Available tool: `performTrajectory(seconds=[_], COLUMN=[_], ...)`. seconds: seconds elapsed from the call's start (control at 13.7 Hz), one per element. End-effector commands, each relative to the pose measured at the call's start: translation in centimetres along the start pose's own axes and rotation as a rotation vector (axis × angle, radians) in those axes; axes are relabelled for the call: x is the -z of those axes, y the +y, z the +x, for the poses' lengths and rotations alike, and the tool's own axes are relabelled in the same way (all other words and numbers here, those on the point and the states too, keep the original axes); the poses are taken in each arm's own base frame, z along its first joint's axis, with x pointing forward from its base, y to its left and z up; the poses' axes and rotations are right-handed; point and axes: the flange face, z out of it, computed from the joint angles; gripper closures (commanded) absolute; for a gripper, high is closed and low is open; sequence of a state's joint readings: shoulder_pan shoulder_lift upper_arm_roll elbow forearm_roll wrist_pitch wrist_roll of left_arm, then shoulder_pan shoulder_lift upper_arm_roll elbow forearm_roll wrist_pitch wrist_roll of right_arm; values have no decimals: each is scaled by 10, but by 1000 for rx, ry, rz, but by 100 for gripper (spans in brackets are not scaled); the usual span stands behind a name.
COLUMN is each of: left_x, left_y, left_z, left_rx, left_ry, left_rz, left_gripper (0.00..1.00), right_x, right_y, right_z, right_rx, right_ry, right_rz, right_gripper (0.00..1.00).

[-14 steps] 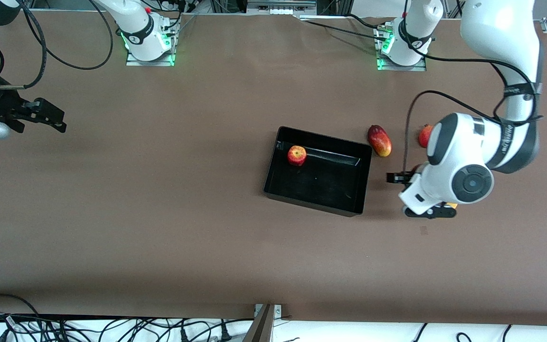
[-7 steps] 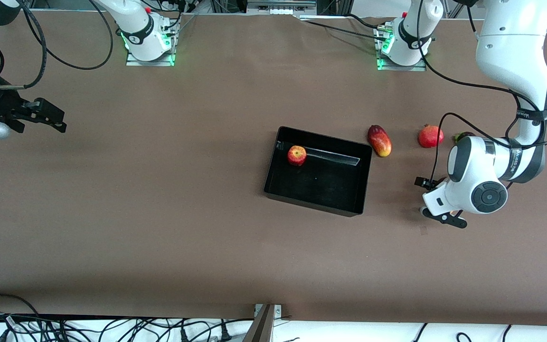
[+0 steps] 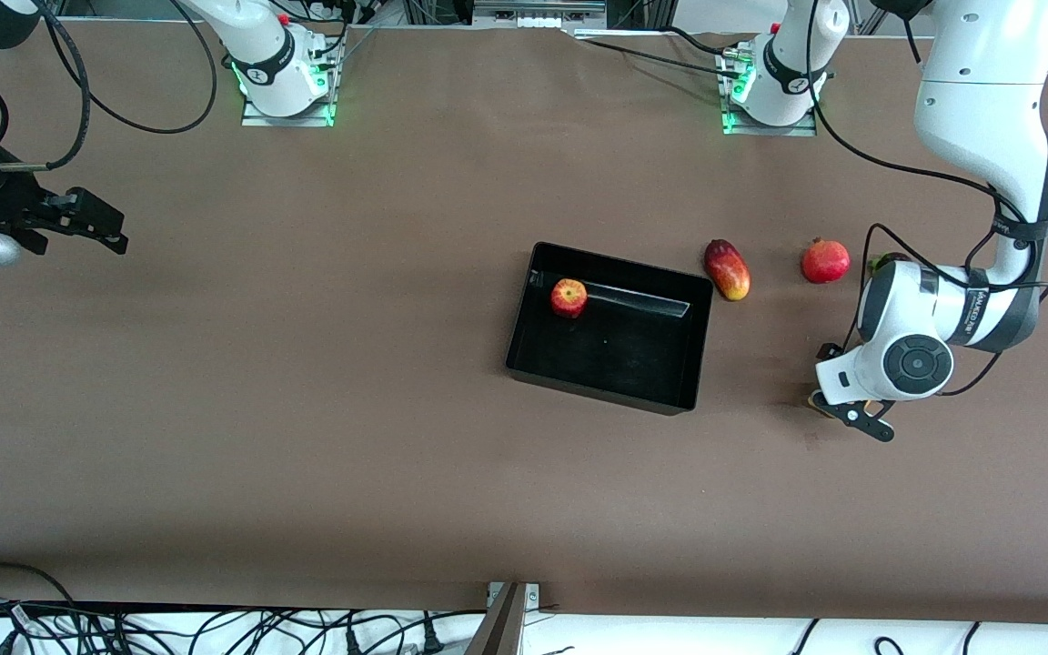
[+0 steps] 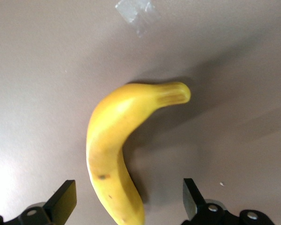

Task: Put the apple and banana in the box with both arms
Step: 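Move the left gripper to the banana and grasp it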

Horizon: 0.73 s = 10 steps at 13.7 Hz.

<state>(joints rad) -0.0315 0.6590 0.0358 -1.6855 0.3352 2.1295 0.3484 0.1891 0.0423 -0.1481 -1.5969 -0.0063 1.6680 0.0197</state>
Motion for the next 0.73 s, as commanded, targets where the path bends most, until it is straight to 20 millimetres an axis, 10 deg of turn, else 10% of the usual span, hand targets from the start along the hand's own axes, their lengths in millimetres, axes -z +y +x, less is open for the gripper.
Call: performTrajectory(seconds=[0.0, 0.07, 0.37, 0.66], left_x=[-25, -29, -35, -23], left_y=[-23, -30, -29, -30], left_z=[-6, -8, -8, -6], left_rx=[-51, -59, -66, -60], left_ry=[54, 66, 62, 79], left_rz=[18, 20, 11, 7], left_gripper=[0, 7, 94, 100], right_x=[5, 5, 6, 6], right_y=[-3, -3, -3, -3], right_z=[1, 1, 1, 1], right_rx=[9, 9, 9, 9], right_ry=[8, 8, 13, 14], right_rz=[-10, -10, -10, -10], right_gripper=[0, 0, 0, 0])
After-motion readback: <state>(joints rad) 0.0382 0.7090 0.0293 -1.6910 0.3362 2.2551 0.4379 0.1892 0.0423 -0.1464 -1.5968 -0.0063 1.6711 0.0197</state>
